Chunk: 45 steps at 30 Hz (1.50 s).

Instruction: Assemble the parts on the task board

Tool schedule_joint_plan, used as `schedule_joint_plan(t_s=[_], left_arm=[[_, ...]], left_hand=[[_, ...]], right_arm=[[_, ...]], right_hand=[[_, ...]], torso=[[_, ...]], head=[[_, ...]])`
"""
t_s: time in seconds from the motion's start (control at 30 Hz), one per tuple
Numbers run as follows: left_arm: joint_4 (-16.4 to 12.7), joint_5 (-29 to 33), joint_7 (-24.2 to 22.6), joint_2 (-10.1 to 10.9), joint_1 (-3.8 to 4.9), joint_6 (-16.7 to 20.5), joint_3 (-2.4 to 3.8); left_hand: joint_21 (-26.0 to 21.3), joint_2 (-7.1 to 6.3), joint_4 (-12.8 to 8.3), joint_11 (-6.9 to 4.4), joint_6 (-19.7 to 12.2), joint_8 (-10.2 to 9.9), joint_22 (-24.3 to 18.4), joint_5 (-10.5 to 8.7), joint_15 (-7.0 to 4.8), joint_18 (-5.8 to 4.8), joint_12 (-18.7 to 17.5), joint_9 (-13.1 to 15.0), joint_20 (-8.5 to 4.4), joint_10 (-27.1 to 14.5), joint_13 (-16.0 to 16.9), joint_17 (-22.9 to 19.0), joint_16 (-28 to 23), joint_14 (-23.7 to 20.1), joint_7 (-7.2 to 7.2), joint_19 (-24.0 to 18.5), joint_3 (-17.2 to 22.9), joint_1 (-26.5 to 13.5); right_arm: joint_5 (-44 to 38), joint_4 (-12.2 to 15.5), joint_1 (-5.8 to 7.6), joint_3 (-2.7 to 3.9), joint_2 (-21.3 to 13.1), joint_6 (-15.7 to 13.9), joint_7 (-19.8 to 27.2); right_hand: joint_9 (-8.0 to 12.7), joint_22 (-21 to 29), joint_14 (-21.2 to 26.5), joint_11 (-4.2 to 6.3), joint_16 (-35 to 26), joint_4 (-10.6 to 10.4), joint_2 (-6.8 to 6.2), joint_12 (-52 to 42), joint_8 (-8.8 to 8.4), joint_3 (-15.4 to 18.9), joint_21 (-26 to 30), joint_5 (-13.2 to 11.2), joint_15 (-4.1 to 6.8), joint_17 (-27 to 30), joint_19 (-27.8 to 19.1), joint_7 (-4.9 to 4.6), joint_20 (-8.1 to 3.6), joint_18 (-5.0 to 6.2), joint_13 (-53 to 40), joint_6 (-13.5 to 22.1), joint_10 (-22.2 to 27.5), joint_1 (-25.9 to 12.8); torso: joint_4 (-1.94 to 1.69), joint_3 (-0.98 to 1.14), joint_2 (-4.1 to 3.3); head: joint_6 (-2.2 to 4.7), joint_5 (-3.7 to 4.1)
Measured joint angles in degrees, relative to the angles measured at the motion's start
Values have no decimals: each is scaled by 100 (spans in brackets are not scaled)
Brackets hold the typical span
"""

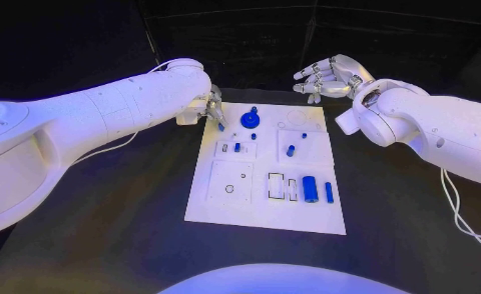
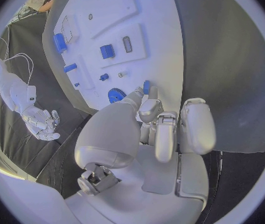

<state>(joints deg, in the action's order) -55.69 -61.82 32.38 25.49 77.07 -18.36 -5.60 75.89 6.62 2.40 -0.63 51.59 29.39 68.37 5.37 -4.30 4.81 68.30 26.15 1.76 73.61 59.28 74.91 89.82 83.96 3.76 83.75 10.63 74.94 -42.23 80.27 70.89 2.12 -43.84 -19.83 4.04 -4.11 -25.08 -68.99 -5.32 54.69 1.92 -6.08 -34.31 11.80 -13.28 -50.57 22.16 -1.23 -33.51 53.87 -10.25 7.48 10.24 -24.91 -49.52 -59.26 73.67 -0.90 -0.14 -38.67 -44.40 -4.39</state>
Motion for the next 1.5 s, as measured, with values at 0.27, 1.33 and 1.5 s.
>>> schedule_joint_plan(t_s=[0.27, 1.33, 1.5], left_arm=[[-267, 188, -79, 235, -5, 211, 0], [-2259, 262, -276, 1516, -243, 1424, -6], [-2360, 165, -288, 1544, -301, 1538, -8]], left_hand=[[0, -211, 61, -10, -167, 442, 9, 19, 0, 0, 0, 1, 0, 10, -34, 0, 0, 0, -16, 0, 603, -351], [0, -511, -202, -18, -247, 636, 93, 11, 1, 0, 0, 26, 0, 103, -15, 0, 0, 0, -19, 0, 1304, -653], [0, -526, -208, -18, -247, 636, 93, 10, 1, 0, 0, 28, 0, 103, -15, 0, 0, 0, -18, 0, 1311, -667]], right_arm=[[0, -3, 0, 0, -3, 5, 0], [0, -15, 0, 0, -36, 13, 2], [0, -19, 0, 0, -33, 14, 3]], right_hand=[[1, 0, 0, 0, 0, 0, 0, 0, 0, 0, 0, 0, 0, 0, 0, 0, 0, 0, 0, 0, 0, 0], [-3, 4, 0, 0, 0, -17, 0, 0, -2, 18, 0, 0, 0, 15, 0, 0, 0, 0, 19, 0, 0, 0], [-2, 4, 0, 0, 0, -17, 0, 0, -2, 18, 0, 0, 0, 15, 0, 0, 0, 0, 19, 0, 0, 0]], torso=[[-4, -1, 0], [-11, -2, 2], [-1, -3, 2]], head=[[-18, 13], [-41, -76], [-47, -90]])
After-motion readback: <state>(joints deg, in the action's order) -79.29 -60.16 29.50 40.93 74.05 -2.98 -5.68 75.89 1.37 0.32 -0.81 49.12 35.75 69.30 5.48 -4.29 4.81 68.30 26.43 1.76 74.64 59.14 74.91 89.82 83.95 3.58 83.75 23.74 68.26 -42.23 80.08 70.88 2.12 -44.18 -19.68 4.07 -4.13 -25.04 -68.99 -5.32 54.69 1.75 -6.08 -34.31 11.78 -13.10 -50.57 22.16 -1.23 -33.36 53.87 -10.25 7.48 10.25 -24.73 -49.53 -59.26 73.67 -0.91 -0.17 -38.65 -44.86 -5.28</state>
